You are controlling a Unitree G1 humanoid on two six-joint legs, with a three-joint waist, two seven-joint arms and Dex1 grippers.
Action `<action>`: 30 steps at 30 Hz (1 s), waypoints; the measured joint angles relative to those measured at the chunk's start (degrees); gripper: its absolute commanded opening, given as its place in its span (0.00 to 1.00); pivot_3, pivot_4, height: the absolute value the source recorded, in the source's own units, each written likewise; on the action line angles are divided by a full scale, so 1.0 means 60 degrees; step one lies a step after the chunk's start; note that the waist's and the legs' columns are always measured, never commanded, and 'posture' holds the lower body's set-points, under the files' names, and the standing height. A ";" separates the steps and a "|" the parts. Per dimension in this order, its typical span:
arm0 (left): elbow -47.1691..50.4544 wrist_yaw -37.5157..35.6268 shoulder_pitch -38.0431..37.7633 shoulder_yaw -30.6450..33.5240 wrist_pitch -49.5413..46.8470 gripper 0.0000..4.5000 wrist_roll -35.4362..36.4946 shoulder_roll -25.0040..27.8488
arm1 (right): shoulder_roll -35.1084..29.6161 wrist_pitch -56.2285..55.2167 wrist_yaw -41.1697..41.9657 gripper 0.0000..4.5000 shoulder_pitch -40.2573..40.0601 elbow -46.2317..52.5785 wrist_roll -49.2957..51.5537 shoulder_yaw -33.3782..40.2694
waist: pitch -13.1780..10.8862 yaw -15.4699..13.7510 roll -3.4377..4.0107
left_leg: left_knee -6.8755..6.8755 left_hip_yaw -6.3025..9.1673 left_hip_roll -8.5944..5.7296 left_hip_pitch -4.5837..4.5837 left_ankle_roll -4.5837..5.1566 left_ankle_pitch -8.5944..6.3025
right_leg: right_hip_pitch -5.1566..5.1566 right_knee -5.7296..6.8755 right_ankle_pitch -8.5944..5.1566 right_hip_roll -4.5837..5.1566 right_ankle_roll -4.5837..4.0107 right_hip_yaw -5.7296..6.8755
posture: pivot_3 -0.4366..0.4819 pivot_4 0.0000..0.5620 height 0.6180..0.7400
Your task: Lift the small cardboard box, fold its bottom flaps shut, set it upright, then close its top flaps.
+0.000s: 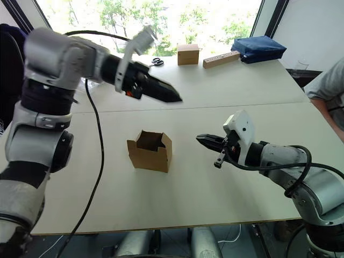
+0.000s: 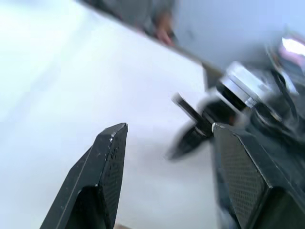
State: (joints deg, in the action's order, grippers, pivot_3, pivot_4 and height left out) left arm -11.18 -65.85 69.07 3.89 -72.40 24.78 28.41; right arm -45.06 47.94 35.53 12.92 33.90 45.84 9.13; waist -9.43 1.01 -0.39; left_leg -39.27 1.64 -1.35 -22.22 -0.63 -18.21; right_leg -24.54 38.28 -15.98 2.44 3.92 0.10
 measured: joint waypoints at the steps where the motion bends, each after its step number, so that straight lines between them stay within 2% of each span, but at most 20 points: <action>1: 0.0515 0.0344 -0.0748 0.0233 0.0272 0.59 -0.0020 0.0139 | 0.0015 0.0023 0.0040 0.00 0.0134 -0.0107 0.0000 -0.0074 | 0.0000 -0.0014 0.0000 | 0.0000 0.0002 -0.0001 -0.0002 -0.0045 0.0026 | -0.0003 0.0004 0.0001 0.0003 0.0000 -0.0001 | 0.48 0.27 1.00; 3: 0.1513 0.0720 -0.2281 0.0259 0.0884 0.48 -0.0082 0.0449 | -0.0003 0.0028 0.0149 0.00 0.0284 -0.0185 -0.0035 -0.0254 | -0.0002 -0.0056 -0.0004 | -0.0003 0.0003 -0.0002 -0.0008 -0.0061 0.0034 | -0.0006 0.0004 0.0002 0.0008 0.0000 -0.0002 | 0.48 0.27 1.00; 5: 0.2121 0.1103 -0.3390 0.0394 0.1417 0.29 -0.0072 0.0519 | -0.0002 0.0022 0.0257 0.00 0.0424 -0.0345 -0.0166 -0.0500 | -0.0003 -0.0163 -0.0008 | -0.0012 0.0008 -0.0012 -0.0021 -0.0063 0.0035 | -0.0005 -0.0004 0.0002 0.0020 0.0000 -0.0002 | 0.48 0.27 1.00; 8: 0.2344 0.1582 -0.4152 0.0948 0.2142 0.01 -0.0033 0.0625 | 0.0003 -0.0011 0.0437 0.00 0.0599 -0.0478 -0.0393 -0.0808 | -0.0002 -0.0317 -0.0008 | -0.0038 0.0007 -0.0014 -0.0026 -0.0024 0.0013 | 0.0003 -0.0007 0.0003 0.0020 -0.0001 0.0000 | 0.48 0.27 1.00; 11: 0.2368 0.1648 -0.4995 0.1554 0.3385 0.00 0.0121 0.0720 | 0.0043 -0.0226 0.0609 0.00 0.0678 -0.0633 -0.0686 -0.1099 | 0.0000 -0.0306 -0.0008 | -0.0037 0.0006 -0.0014 -0.0023 -0.0022 0.0012 | 0.0005 -0.0009 0.0003 0.0022 -0.0001 0.0000 | 0.48 0.27 1.00; 16: 0.2337 0.1202 -0.5761 0.1365 0.3776 0.00 0.0550 0.1040 | 0.0208 -0.0339 0.0793 0.00 0.0953 -0.0717 -0.0922 -0.1649 | 0.0000 -0.0276 -0.0009 | -0.0037 0.0005 -0.0014 -0.0024 -0.0022 0.0012 | 0.0004 -0.0009 0.0003 0.0020 -0.0001 0.0001 | 0.48 0.27 1.00; 20: 0.2684 0.0368 -0.6160 0.0554 0.3734 0.00 0.0776 0.1792 | 0.0542 -0.0367 0.0752 0.00 0.1619 -0.0756 -0.1298 -0.2231 | 0.0003 -0.0240 -0.0003 | -0.0026 0.0005 -0.0013 -0.0015 -0.0017 0.0009 | 0.0005 -0.0008 0.0003 0.0019 -0.0002 0.0001 | 0.48 0.27 1.00; 24: 0.2676 -0.0053 -0.6391 -0.0280 0.3961 0.00 0.0763 0.1969 | 0.0783 -0.0691 0.0902 0.00 0.1995 -0.1207 -0.2089 -0.3064 | 0.0003 -0.0280 -0.0004 | -0.0027 0.0004 -0.0014 -0.0019 -0.0015 0.0008 | 0.0005 -0.0011 0.0003 0.0020 -0.0002 0.0001 | 0.48 0.27 1.00; 30: 0.2664 -0.0268 -0.6412 -0.0801 0.4332 0.00 0.0730 0.2099 | 0.0988 -0.1262 0.1274 0.00 0.2067 -0.1768 -0.2950 -0.3737 | 0.0003 -0.0259 -0.0004 | -0.0027 0.0004 -0.0014 -0.0018 -0.0011 0.0006 | 0.0004 -0.0010 0.0003 0.0019 -0.0002 0.0002 | 0.48 0.27 1.00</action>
State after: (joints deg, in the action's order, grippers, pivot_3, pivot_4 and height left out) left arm 4.80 -67.46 30.59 -0.92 -46.41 29.16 41.01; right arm -39.13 40.37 43.17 25.33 23.29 28.14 -13.30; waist -9.41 -0.55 -0.41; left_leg -39.43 1.67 -1.44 -22.33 -0.69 -18.17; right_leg -24.51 38.22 -15.96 2.56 3.91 0.11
